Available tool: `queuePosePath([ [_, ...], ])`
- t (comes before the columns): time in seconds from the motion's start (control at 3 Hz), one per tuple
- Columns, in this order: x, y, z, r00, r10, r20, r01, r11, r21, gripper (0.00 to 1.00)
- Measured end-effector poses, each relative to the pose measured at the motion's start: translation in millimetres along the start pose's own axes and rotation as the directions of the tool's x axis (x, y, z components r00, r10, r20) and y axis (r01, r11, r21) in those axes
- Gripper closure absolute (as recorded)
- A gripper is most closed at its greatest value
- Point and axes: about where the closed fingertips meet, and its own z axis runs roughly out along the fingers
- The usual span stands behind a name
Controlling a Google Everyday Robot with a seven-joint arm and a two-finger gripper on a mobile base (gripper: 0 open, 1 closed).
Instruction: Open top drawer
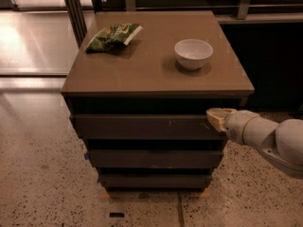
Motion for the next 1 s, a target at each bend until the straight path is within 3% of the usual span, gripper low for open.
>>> queuePosePath([
  [0.33, 8.7, -1.8, 31.6, 1.0, 0.005, 0.007, -0.005, 0.9999, -0.017, 1.0],
  [0.67, -5.3, -5.7, 85.7, 0.998, -0.038, 0.046, 0.039, 0.999, -0.023, 1.0],
  [1.0, -6.7, -6.1, 86.8, 0.998, -0.038, 0.048, 0.039, 0.999, -0.023, 1.0],
])
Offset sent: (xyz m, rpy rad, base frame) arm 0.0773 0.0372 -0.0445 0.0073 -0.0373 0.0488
